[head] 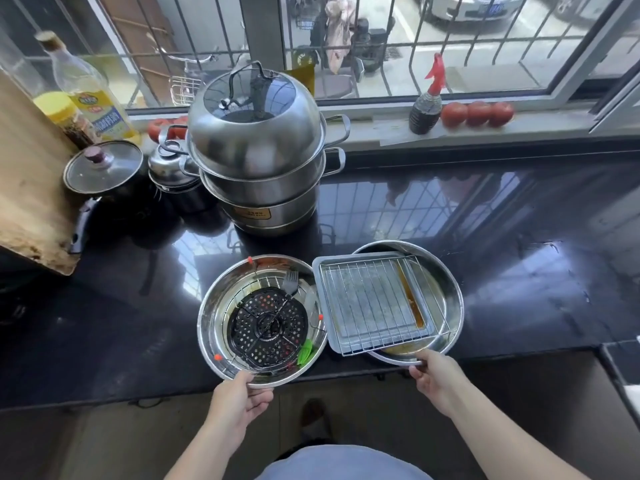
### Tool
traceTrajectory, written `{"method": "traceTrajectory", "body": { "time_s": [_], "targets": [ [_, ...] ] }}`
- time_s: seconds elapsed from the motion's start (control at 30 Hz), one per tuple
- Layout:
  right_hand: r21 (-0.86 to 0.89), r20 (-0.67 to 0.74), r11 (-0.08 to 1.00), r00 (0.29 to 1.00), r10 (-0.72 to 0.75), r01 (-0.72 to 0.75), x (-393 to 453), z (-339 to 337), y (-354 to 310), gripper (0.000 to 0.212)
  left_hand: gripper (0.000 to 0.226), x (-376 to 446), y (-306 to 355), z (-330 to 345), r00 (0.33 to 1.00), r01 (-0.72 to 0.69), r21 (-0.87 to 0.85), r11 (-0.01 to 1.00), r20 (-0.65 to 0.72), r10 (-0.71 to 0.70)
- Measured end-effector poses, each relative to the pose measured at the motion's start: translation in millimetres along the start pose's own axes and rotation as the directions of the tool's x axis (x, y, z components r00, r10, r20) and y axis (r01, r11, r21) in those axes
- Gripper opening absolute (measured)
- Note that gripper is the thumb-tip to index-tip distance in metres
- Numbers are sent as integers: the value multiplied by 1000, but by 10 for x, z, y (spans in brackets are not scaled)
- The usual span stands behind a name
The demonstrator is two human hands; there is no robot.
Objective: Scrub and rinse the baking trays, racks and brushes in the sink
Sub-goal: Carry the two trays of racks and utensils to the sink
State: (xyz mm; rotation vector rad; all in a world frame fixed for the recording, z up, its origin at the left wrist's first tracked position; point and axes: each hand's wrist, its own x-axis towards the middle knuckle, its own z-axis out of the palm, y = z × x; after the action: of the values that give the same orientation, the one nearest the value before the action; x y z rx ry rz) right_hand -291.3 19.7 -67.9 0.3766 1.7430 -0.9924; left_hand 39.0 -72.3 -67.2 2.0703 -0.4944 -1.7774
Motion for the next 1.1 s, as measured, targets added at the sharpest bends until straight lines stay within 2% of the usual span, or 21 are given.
{"method": "traceTrajectory", "body": {
  "time_s": [0.3,0.6,0.83,1.1],
  "targets": [
    [43,-48,998,998,-44,46,-181,-305,125,13,26,-253,-106,107,995,-42,35,998,-88,45],
    [160,-104,971,982,-160,175,-416,-907,-367,7,25,-523,27,687,994,-106,95,990,37,103],
    [302,-135,936,980,-144,179,-473,-1956,-437,13,26,-850,-26,1569,971,-208,213,955,161,175],
    [372,-293,901,949,-117,225,-326,-3709,-355,5,24,-1312,-533,3050,954,-221,263,939,257,153]
  ]
}}
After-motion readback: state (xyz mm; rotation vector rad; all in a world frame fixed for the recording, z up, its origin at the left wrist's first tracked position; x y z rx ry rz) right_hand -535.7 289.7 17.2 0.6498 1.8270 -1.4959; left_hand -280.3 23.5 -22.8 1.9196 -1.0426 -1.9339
